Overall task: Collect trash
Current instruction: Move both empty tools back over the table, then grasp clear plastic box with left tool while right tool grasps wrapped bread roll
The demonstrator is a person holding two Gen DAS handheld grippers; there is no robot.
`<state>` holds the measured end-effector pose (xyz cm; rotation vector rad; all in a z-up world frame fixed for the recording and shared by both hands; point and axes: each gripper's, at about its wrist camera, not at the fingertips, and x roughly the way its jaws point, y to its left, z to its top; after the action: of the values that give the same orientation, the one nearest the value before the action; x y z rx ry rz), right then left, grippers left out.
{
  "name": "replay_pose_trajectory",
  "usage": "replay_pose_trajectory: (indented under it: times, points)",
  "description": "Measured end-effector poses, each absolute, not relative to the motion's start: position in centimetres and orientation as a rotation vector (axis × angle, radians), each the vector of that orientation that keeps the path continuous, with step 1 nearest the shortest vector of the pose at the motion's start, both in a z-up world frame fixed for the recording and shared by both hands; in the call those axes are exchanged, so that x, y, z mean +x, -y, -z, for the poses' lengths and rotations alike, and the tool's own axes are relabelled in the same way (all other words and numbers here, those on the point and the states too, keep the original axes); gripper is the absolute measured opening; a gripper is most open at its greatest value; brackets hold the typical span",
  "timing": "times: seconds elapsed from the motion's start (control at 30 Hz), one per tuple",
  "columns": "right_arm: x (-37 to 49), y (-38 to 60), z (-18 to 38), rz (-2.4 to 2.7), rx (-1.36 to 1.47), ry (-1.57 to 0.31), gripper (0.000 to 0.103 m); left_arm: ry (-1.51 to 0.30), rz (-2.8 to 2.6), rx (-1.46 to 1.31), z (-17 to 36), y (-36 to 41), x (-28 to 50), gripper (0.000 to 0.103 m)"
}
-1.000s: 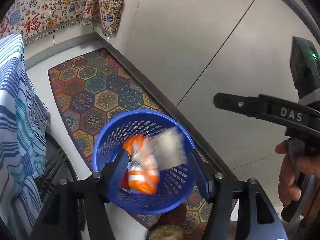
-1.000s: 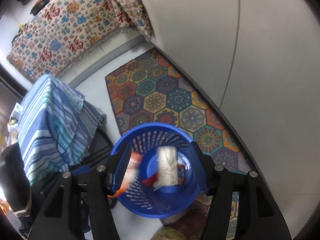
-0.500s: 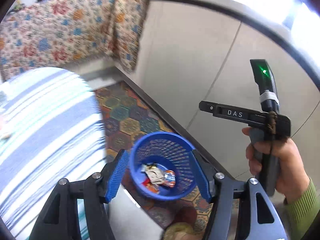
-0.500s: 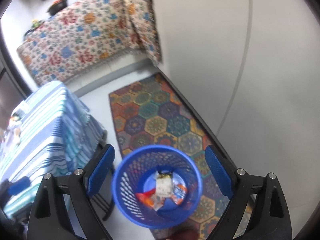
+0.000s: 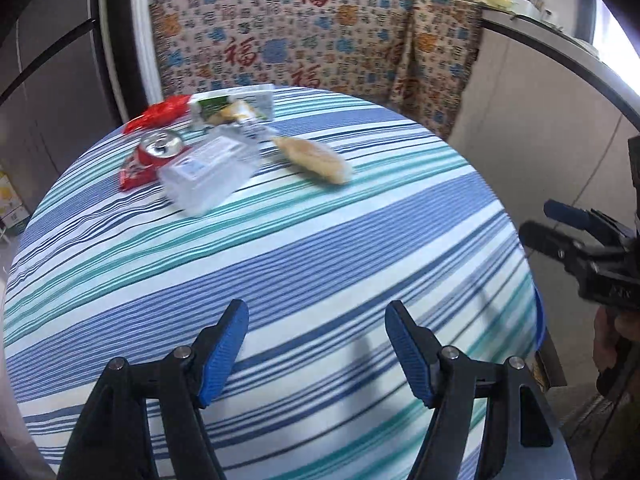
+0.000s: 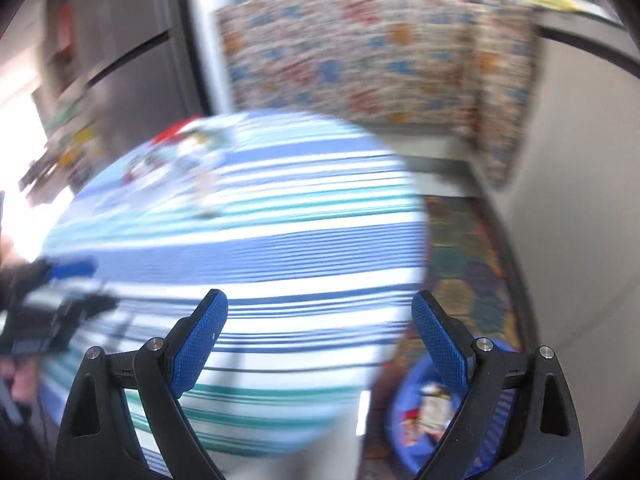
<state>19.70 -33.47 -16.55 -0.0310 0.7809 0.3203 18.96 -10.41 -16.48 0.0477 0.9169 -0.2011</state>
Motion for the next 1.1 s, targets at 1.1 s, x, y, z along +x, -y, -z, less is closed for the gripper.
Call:
replay_pose_trajectory:
  times: [1.1]
  points:
    - [25.5,22.6,21.0,-0.397,-0.155,-0.916,0.102,-0.922,0.349,0.256,19.2,2.6,32.8,0.102]
